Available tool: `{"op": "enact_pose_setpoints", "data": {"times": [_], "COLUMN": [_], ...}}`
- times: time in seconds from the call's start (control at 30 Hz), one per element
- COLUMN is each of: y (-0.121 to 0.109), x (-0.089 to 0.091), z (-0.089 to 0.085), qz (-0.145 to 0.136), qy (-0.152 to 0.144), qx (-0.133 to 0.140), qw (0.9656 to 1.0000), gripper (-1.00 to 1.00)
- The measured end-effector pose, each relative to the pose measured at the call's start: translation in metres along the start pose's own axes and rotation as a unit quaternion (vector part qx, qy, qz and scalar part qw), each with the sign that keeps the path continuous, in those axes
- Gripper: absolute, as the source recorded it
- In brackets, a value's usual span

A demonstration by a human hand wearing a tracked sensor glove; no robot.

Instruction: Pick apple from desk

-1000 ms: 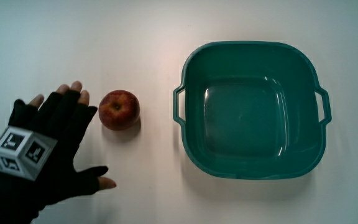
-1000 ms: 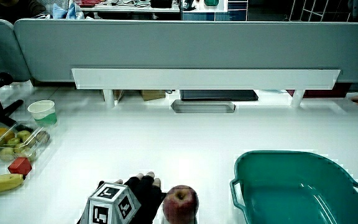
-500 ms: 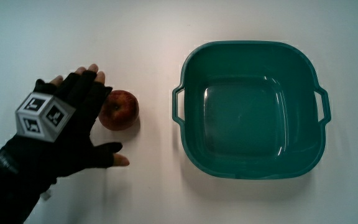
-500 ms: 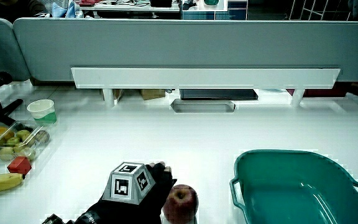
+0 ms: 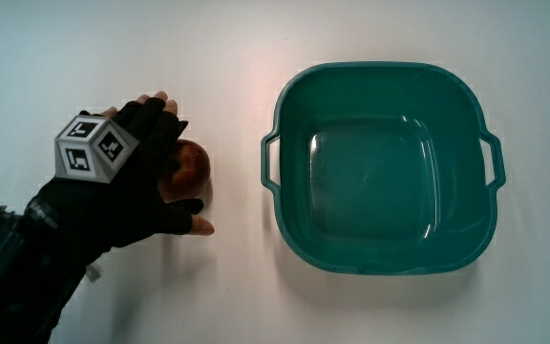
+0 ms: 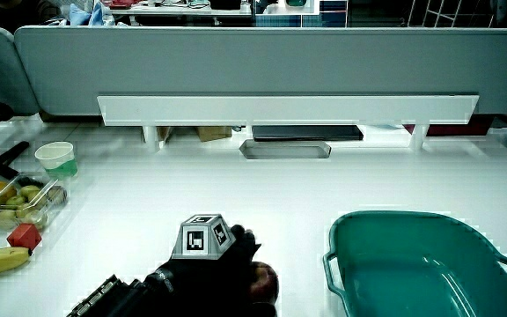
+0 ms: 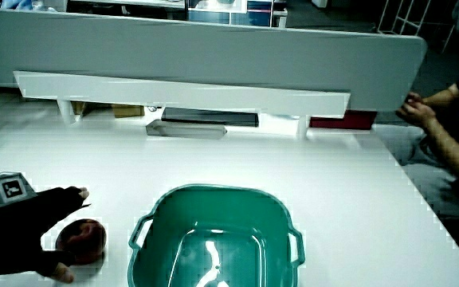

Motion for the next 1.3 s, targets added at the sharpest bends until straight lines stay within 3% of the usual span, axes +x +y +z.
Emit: {"op": "enact_pose_setpoints", "data": {"times": [0.4,0.6,0.97,1.3], "y": [0.0066,0.0061,0.0045,0.0029], "x": [-0.0023,-0.0032,-0.0017,-0.0006], "z": [-0.0028,-0.0031,-0.0016,-0.0023], "qz": [-0.013,-0.028,-0.029,-0.052], "qy": [-0.015,-0.032,-0.033,-0.024], "qx": [0.002,0.018,0.048,0.078], "qw": [0.9998,0.9989,0.9979,0.9953], "gripper": [0.00,0.20,0.57,0.90]}}
